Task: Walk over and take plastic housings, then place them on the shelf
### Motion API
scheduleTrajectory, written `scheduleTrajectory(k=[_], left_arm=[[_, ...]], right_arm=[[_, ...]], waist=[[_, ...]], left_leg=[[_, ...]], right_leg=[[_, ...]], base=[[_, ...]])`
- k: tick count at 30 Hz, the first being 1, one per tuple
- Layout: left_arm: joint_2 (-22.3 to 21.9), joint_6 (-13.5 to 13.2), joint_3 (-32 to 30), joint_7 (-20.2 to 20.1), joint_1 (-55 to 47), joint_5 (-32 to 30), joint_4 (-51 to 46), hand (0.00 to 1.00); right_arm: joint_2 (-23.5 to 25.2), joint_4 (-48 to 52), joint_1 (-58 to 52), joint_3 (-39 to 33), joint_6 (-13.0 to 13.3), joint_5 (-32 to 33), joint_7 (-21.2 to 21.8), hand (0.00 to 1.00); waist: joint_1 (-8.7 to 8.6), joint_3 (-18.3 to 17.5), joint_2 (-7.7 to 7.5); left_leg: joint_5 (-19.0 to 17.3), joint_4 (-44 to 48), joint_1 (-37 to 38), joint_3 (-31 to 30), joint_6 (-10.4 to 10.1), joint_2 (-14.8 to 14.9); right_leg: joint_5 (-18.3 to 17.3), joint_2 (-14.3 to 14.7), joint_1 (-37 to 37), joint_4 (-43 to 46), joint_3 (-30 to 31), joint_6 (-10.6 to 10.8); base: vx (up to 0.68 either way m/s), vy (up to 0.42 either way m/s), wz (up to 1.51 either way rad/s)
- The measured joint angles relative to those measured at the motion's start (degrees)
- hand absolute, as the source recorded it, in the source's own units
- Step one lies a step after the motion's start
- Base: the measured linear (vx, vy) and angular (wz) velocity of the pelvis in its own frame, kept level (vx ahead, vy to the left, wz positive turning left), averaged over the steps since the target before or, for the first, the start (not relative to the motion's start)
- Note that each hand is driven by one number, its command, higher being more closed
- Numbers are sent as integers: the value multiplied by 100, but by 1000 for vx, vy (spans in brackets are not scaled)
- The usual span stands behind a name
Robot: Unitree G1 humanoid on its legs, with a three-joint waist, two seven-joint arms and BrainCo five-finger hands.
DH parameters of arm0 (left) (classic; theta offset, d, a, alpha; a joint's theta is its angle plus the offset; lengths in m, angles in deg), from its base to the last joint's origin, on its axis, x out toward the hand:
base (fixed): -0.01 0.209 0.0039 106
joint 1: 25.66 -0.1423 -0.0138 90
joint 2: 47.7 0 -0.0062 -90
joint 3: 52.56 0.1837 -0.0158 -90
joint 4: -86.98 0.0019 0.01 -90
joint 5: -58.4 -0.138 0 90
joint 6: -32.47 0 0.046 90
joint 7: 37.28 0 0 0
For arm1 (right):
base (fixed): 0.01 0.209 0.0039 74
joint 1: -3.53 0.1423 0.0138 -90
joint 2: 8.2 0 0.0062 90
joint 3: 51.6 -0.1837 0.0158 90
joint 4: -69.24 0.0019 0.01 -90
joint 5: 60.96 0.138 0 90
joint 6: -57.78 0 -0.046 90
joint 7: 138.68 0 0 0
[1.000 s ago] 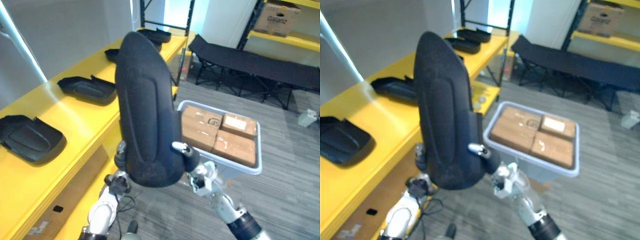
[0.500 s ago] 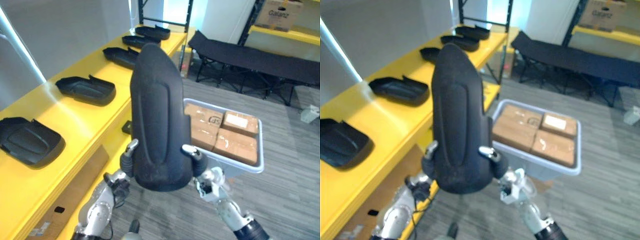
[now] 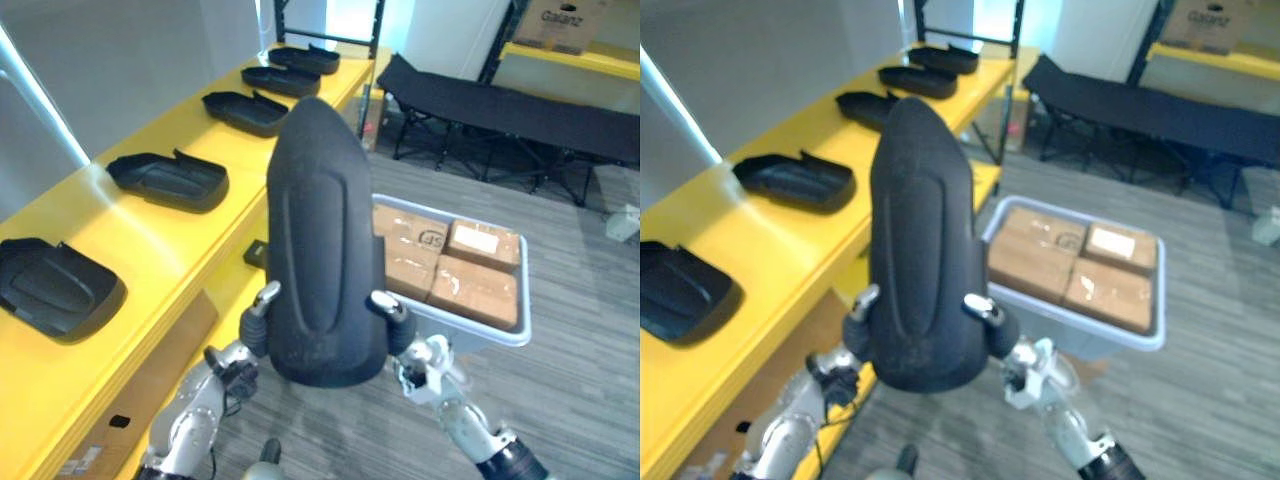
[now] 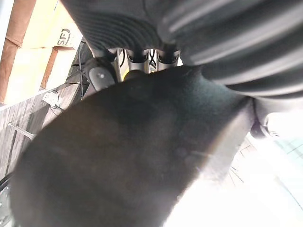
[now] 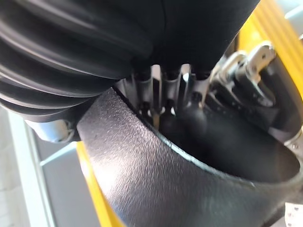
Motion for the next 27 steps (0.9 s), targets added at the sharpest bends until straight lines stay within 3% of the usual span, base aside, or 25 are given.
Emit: scheduleTrajectory(k=[16, 21, 27], left_arm=[[-284, -29, 18, -182, -170, 325, 140, 100], [-483, -230, 29, -335, -172, 587, 215, 100], [-742, -369, 32, -404, -169, 722, 182, 100]], right_arm=[[133, -7, 44, -98, -125, -160, -299, 0], [448, -406, 39, -416, -196, -588, -1212, 0], [781, -991, -31, -580, -303, -631, -1411, 0]], waist=[[16, 139, -23], [9, 141, -26], [-19, 141, -26]], left_leg=[[1, -16, 7, -24, 1, -11], [1, -19, 10, -24, 1, -12], [1, -24, 18, -19, 1, -12]], right_leg=[[-63, -26, -2, 96, -53, 19], [-65, -27, 1, 97, -55, 19], [-65, -27, 5, 97, -51, 19]], base=[[0, 0, 0], [0, 0, 0], [0, 0, 0]])
